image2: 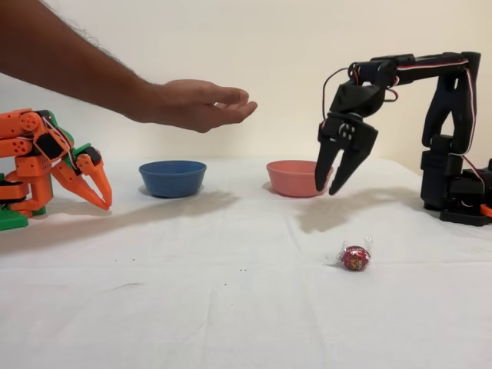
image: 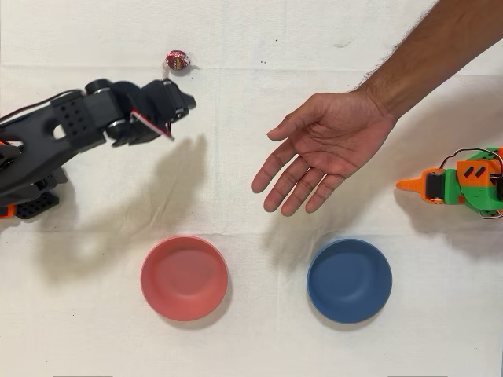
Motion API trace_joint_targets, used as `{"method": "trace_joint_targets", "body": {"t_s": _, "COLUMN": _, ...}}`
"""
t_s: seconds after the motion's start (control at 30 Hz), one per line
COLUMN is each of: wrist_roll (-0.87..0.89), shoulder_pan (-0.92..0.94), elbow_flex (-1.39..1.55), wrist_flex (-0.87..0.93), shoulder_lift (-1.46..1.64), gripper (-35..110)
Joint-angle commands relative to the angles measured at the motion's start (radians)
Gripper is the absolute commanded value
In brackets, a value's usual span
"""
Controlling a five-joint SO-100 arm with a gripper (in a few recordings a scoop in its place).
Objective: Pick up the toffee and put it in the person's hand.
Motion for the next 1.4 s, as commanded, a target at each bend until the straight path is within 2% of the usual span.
{"method": "trace_joint_targets", "body": {"t_s": 0.0, "wrist_roll": -0.011, "shoulder_pan": -0.052, "elbow_flex": -0.097, "wrist_flex": -0.005, "shoulder_lift": -0.009, "gripper": 17}}
{"method": "trace_joint_targets", "body": {"t_s": 0.53, "wrist_roll": -0.043, "shoulder_pan": -0.167, "elbow_flex": -0.245, "wrist_flex": 0.052, "shoulder_lift": -0.201, "gripper": 24}}
{"method": "trace_joint_targets", "body": {"t_s": 0.97, "wrist_roll": 0.014, "shoulder_pan": -0.245, "elbow_flex": -0.383, "wrist_flex": 0.063, "shoulder_lift": -0.345, "gripper": 25}}
{"method": "trace_joint_targets", "body": {"t_s": 1.37, "wrist_roll": 0.031, "shoulder_pan": -0.272, "elbow_flex": -0.371, "wrist_flex": 0.083, "shoulder_lift": -0.405, "gripper": 25}}
